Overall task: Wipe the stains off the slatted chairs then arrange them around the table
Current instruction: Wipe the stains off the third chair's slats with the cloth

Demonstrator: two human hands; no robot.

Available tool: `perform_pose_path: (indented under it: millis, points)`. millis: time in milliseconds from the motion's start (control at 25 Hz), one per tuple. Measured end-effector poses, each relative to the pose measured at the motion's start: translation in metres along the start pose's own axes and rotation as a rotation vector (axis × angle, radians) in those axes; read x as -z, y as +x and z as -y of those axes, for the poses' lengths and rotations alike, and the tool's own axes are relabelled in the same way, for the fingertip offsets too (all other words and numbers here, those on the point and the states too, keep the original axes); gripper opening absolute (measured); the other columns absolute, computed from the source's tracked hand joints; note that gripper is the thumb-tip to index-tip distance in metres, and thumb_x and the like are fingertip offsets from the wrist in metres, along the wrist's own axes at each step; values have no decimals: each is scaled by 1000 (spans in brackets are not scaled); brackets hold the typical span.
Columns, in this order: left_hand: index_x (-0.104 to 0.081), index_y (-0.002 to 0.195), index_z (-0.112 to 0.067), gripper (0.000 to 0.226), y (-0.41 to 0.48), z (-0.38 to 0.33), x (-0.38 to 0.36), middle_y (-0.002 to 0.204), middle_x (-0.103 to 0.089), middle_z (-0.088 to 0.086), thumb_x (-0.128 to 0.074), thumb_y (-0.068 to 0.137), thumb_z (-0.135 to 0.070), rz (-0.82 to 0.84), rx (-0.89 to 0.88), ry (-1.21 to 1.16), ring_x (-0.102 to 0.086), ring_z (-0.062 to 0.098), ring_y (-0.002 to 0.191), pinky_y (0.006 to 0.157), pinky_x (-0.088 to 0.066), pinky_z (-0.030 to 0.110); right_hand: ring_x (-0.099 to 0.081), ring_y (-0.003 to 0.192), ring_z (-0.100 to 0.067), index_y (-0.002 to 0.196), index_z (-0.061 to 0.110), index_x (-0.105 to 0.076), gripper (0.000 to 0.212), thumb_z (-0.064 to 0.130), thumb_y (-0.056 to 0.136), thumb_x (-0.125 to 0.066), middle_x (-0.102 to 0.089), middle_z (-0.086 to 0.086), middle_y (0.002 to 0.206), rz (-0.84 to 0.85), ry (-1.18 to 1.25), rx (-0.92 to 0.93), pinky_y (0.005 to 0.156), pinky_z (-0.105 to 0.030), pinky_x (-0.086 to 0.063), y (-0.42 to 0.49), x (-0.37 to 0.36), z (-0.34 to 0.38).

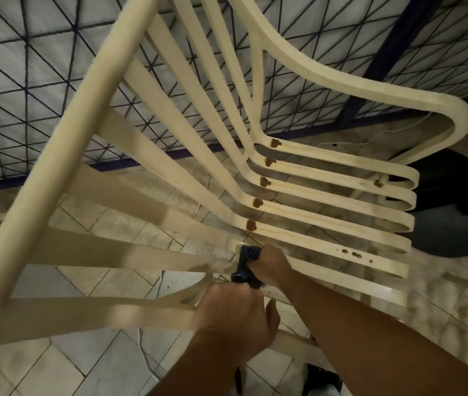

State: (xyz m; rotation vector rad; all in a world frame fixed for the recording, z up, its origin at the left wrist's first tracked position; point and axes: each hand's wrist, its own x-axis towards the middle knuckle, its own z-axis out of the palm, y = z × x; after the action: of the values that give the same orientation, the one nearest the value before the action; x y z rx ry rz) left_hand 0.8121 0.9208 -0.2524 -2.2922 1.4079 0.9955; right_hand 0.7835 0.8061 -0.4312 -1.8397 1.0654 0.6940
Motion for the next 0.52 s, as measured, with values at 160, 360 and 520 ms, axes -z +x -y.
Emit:
perform_pose_path:
  millis: [160,360,520]
  points:
    - [-62,94,-18,59,0,-2,0,75,-50,2,-24,103,-61,-1,28,13,-56,19,76,70,-46,33,-67,89,-26,101,6,-65,14,16,93,-61,-61,-8,84,142,-308,36,66,-28,-51,-1,36,-33]
    - [-65,95,-20,62,0,-2,0,84,-62,0,-23,101,-65,13,56,6,-62,15,80,82,-56,36,-61,62,-12,88,12,-65,10,19,88,-73,-63,-2,76,318,-82,-115,55,-21,-48,-42,86,-103]
    - [-66,90,-20,65,0,-5,-1,80,-64,-2,-21,101,-67,-31,62,2,-63,11,73,80,-58,33,-68,78,-12,89,25,-70,18,39,84,-81,-71,4,82,70,-4,-87,68,-25,-52,-86,125,-189]
